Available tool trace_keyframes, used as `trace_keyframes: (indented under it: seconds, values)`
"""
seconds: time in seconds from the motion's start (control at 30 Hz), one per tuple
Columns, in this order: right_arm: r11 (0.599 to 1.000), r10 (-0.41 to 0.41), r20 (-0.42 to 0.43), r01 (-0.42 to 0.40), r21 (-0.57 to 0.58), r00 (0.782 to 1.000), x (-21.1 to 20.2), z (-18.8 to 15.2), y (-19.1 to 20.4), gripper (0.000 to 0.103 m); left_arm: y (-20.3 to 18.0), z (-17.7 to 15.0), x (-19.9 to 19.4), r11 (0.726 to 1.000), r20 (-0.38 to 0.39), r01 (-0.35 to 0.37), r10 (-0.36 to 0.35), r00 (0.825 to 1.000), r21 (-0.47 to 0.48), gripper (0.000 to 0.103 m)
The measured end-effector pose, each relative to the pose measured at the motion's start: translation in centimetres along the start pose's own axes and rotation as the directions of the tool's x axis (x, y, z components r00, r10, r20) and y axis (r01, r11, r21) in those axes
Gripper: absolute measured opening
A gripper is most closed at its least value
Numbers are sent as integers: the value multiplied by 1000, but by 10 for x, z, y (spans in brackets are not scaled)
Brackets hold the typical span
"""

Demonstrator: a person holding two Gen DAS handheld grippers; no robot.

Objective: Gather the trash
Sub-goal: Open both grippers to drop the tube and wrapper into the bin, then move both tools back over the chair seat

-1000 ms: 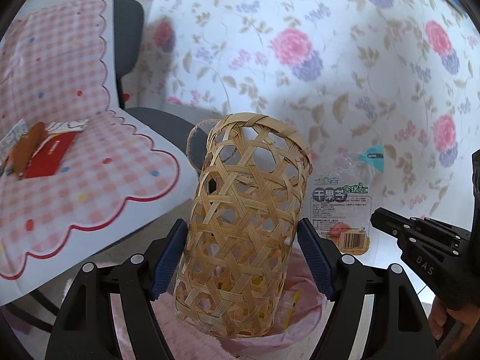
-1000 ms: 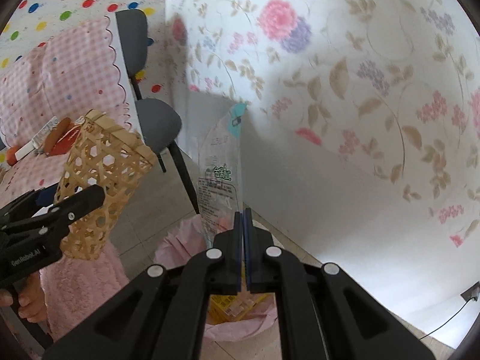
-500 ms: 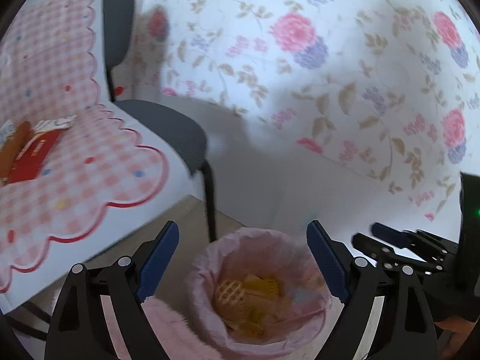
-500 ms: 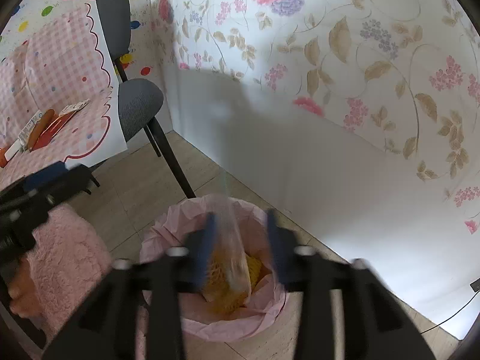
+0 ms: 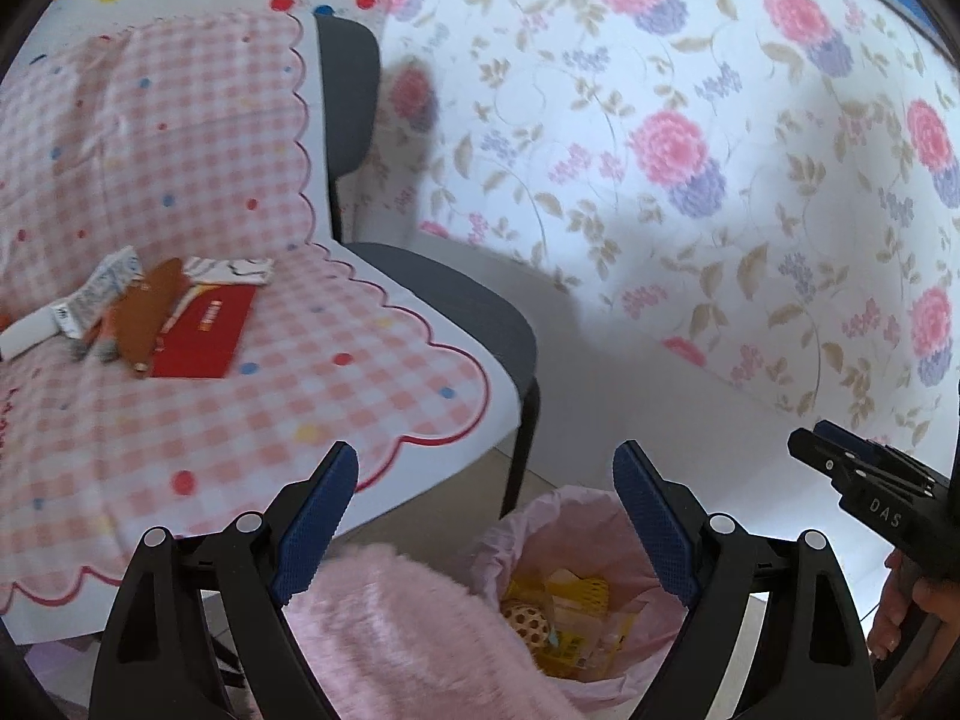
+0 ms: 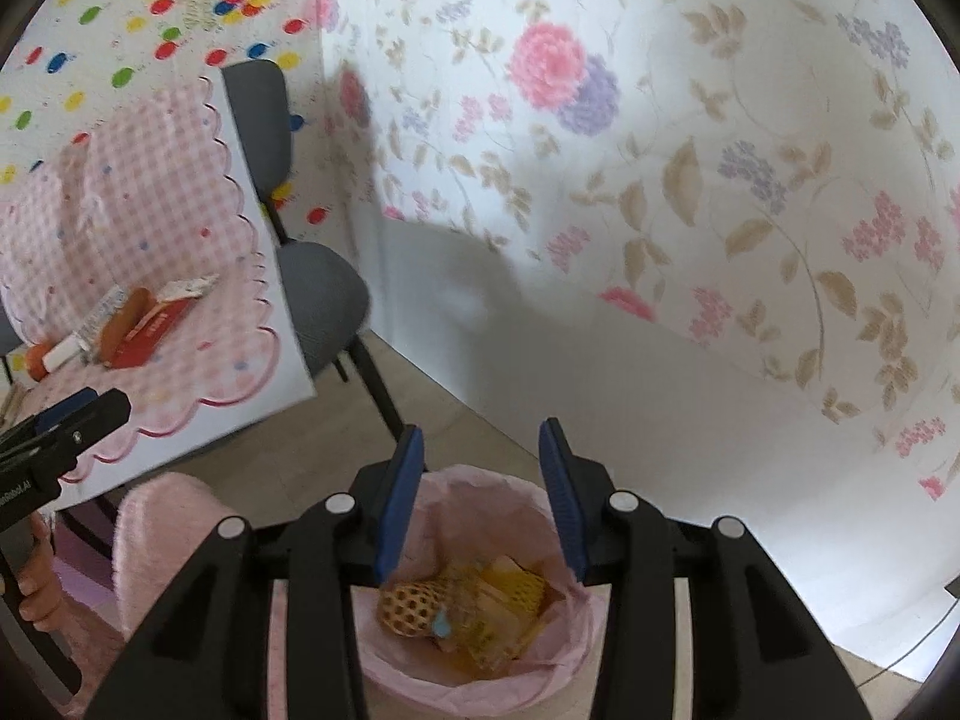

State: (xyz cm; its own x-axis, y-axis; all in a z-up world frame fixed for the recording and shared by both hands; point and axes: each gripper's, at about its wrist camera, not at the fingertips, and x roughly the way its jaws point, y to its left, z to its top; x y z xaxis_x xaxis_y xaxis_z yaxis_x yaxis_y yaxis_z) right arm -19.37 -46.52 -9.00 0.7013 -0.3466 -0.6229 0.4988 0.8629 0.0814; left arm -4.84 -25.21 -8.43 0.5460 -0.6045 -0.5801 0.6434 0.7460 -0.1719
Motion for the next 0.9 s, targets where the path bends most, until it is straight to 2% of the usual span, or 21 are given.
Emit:
trace_keyframes:
  seconds: [0.17, 0.37, 0.5, 0.7, 0.9]
  values:
    - [994, 94, 0, -94, -51, 996, 0, 10, 33, 40, 15, -10, -23, 998, 7, -64, 64, 998, 20, 86]
    - [963, 219, -12, -218, -155, 976, 6, 24, 89, 40, 56, -15, -55, 987, 28, -155, 156, 987, -43, 87]
    - [941, 281, -28, -281, -189, 959, 12, 33, 118, 40, 91, -15, -74, 965, 32, -239, 243, 969, -105, 87]
    - [908, 349, -41, -348, -233, 936, 19, 50, 163, 40, 134, -13, -97, 929, 16, -323, 331, 943, -180, 87]
    - [878, 399, -60, -400, -264, 915, 24, 63, 200, 40, 161, -3, -112, 894, -11, -397, 403, 915, -206, 87]
